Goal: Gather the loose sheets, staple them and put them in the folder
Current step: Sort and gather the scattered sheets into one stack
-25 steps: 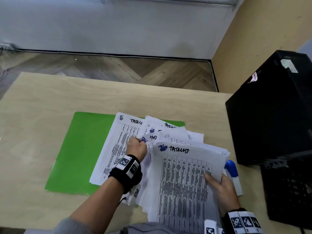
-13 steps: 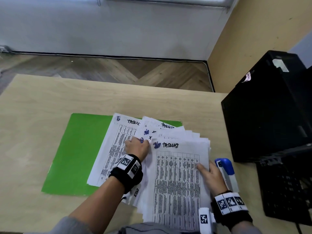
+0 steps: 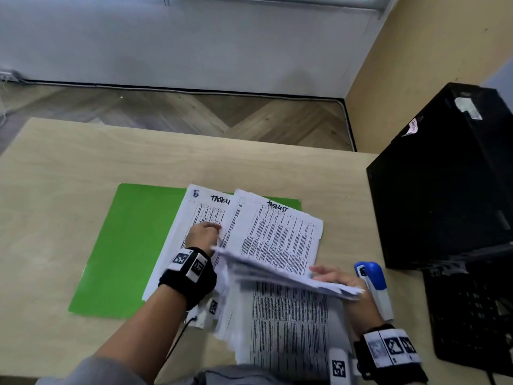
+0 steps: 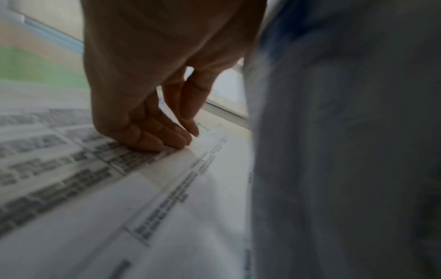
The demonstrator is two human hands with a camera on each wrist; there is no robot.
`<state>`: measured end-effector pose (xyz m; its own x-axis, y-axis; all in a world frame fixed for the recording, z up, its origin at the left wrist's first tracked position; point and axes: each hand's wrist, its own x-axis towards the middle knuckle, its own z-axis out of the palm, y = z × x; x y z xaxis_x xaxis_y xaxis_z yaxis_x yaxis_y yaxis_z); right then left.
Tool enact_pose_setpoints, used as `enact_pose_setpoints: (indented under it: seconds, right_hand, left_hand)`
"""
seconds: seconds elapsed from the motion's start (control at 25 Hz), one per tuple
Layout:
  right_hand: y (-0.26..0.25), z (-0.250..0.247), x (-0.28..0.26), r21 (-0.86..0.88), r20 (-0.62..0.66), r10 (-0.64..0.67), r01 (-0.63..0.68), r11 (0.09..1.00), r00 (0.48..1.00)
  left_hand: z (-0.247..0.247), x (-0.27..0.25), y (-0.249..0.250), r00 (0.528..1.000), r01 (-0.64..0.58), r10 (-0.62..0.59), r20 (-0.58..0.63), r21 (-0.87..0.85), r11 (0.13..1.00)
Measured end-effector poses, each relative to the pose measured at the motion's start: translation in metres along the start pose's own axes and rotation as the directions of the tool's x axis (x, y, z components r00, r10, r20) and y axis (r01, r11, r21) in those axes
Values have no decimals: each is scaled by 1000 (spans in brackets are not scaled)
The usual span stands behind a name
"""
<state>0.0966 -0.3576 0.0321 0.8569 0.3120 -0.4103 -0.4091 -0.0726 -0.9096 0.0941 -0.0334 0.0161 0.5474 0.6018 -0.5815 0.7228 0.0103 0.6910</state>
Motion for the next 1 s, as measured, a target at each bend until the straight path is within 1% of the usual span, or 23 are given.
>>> enact_pose_setpoints:
  seconds: [0.04, 0.08, 0.12, 0.24, 0.32, 0.36, 0.44, 0.48, 0.56, 0.64, 0.72, 0.8, 0.88, 1.0]
  right_hand:
    - [1, -3, -4, 8, 25, -20, 20, 1000, 999]
    - [1, -5, -9, 42, 35, -14, 13, 999, 999]
    - [0, -6, -11, 58, 8, -2, 1, 998, 1000]
    - [-4, -6, -18, 40, -67, 21, -18, 999, 998]
    - [3, -9, -14, 88, -103, 77, -68, 994, 992]
    - [7, -11, -10, 115, -135, 101, -85, 990, 986]
    - [12, -10, -1, 138, -194, 117, -91, 986, 974]
    - [13, -9, 2, 140, -226, 122, -91, 986, 966]
    - [8, -4, 8, 107, -285, 134, -108, 988, 949]
    - [3, 1, 15, 82, -306, 140, -121, 989, 942]
    - [-1, 4, 24, 98, -293, 185, -163, 982, 938]
    - [-3, 5, 32, 112, -250, 228, -206, 972, 941]
    - [-3, 3, 35, 108, -228, 214, -194, 975, 950]
    - [1, 4, 24, 3, -159, 160, -161, 987, 974]
  left_hand:
    - [-3, -1, 2, 1000, -11, 11, -11, 63, 998]
    - [-3, -2, 3, 998, -52, 55, -13, 173, 984]
    - [-2, -3, 4, 995, -99, 98, 16, 273, 957]
    - [6, -6, 3, 963, -250, 188, 193, 379, 891]
    - [10, -10, 2, 943, -304, 209, 258, 419, 856]
    - [11, -12, 2, 935, -320, 219, 281, 396, 860]
    - [11, -12, 0, 925, -304, 214, 314, 273, 913]
    - [11, -11, -2, 921, -274, 203, 331, 184, 944]
    - [9, -5, -8, 932, -187, 157, 327, 62, 980]
    - [8, -6, -7, 946, -138, 128, 298, 11, 990]
    - [8, -10, -5, 945, -132, 133, 299, -25, 991]
    - [5, -8, -8, 939, -145, 152, 310, -46, 988]
    - [-1, -8, -10, 947, -133, 141, 288, -45, 990]
    - [-9, -11, -17, 957, -120, 141, 252, -97, 988]
